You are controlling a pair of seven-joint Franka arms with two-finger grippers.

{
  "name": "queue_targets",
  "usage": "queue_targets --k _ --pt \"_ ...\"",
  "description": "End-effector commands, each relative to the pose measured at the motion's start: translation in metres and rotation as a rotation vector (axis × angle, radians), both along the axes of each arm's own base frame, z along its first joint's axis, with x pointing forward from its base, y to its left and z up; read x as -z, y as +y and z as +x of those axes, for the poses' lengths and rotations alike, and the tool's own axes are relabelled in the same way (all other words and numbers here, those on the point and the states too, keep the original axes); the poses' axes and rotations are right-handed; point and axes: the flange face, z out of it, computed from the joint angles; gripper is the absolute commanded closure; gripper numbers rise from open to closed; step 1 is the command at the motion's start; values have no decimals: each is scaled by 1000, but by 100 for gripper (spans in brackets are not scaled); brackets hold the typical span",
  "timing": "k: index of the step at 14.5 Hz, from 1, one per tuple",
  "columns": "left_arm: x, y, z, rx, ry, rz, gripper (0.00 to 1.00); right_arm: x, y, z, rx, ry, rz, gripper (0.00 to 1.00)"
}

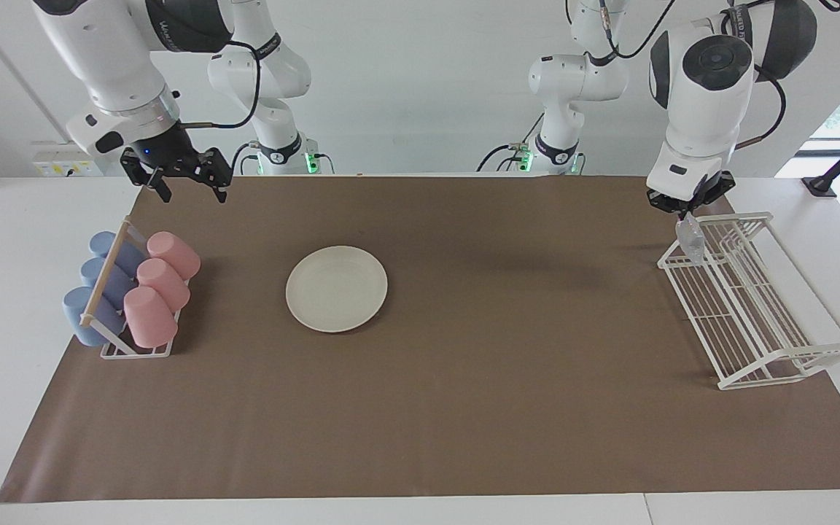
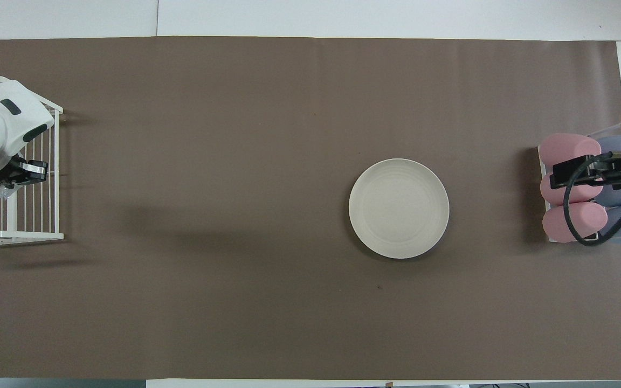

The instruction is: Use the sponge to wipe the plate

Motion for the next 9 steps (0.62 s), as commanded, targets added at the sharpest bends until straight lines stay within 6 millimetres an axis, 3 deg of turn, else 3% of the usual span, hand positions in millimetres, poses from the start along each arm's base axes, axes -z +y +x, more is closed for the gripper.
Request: queue_targets --k 1,3,5,7,9 --pt "15 0 23 13 -1 197 100 -5 7 7 -84 -8 -25 0" --pt "23 11 34 34 -8 303 100 1 12 11 -89 4 -13 0" --pt "46 18 46 54 24 399 100 4 -14 17 -41 6 11 0" --pt "60 23 53 76 40 471 100 9 -12 21 -48 9 15 0" --pt "89 25 61 38 51 484 100 12 -9 27 -51 18 16 0"
